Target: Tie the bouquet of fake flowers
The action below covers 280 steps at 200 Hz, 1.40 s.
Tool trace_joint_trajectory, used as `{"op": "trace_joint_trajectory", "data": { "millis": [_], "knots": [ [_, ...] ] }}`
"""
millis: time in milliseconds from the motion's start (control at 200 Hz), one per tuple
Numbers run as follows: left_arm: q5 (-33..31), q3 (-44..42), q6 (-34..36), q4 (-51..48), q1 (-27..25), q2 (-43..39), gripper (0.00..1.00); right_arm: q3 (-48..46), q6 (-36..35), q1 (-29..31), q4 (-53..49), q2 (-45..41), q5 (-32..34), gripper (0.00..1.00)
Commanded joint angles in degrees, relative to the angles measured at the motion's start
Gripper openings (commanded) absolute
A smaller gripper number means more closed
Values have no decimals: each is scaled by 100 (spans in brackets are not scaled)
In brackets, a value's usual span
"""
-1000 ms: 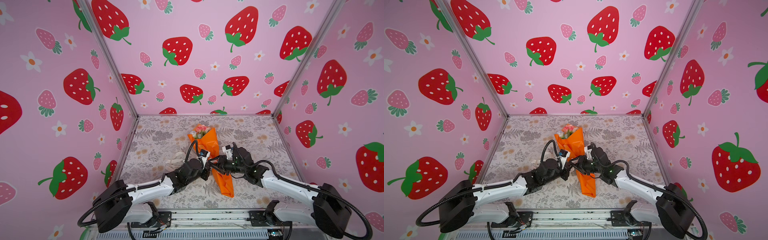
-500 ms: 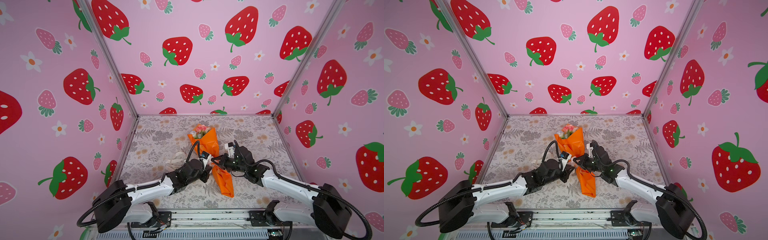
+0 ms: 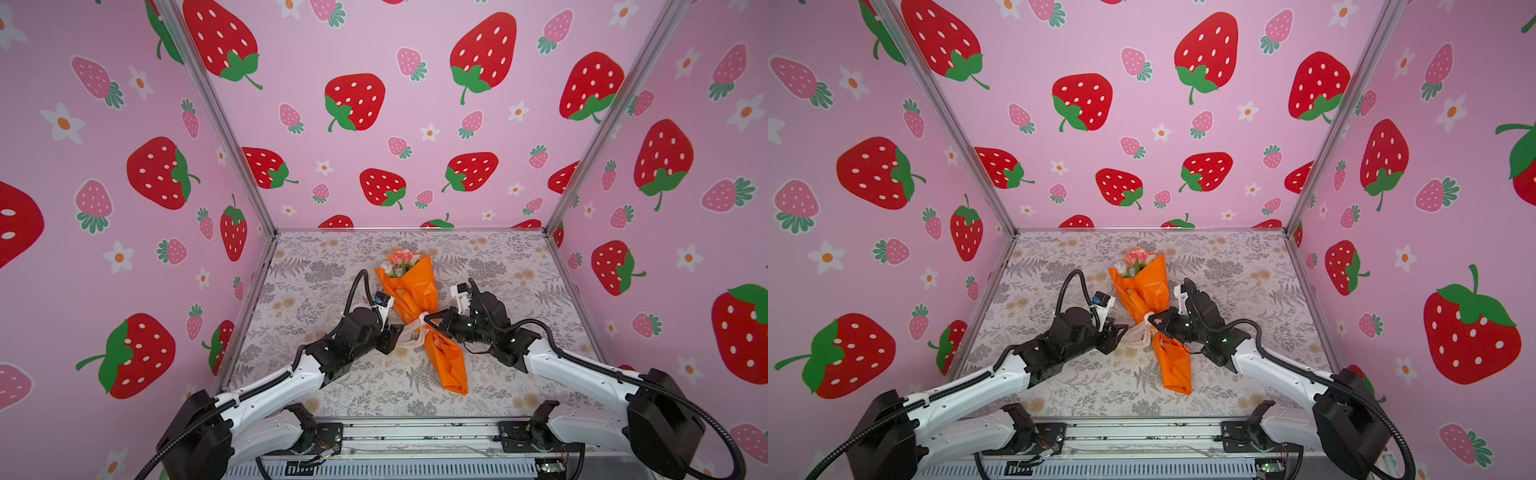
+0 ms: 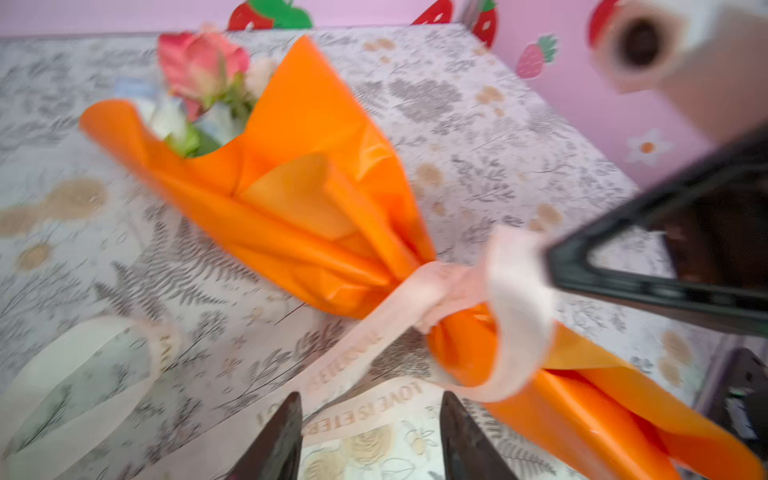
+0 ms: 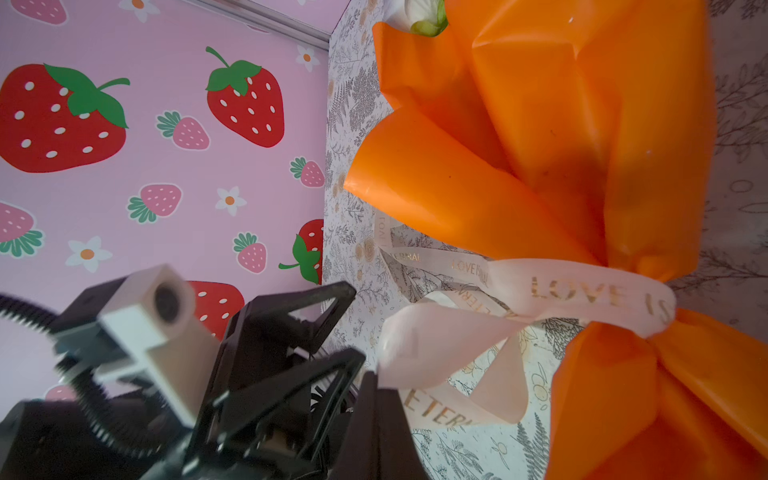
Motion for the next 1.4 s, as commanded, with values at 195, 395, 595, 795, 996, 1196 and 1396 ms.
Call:
{"op": "trace_joint_trajectory", "data": {
  "millis": [195,395,595,795,996,1196,1396],
  "knots": [
    [-791,1420,-959,-2606,1121,1227,54,292,-236,-31,-190,-89,-4,0],
    [-825,1552,-1384,-2992,1975,1588,57,398,-311,-31,-262,-39,-55,0],
    [-892,1679,-1373,-2944,2277,1977,58,433,-302,-28,-268,33,-103,0],
    [-559,1771,-1238,-2616,2456,2426,53,456,-276,-31,-242,98,-165,0],
    [-296,1785,-1206,-2395,2559,2760,34,462,-285,-31,-229,145,-181,0],
    [134,1745,-1179,-2406,2603,2299,2,459,-361,-30,-231,210,-108,0],
    [672,1562,-963,-2424,2474,346,0,574,-525,-144,-241,361,-61,0]
  ]
}}
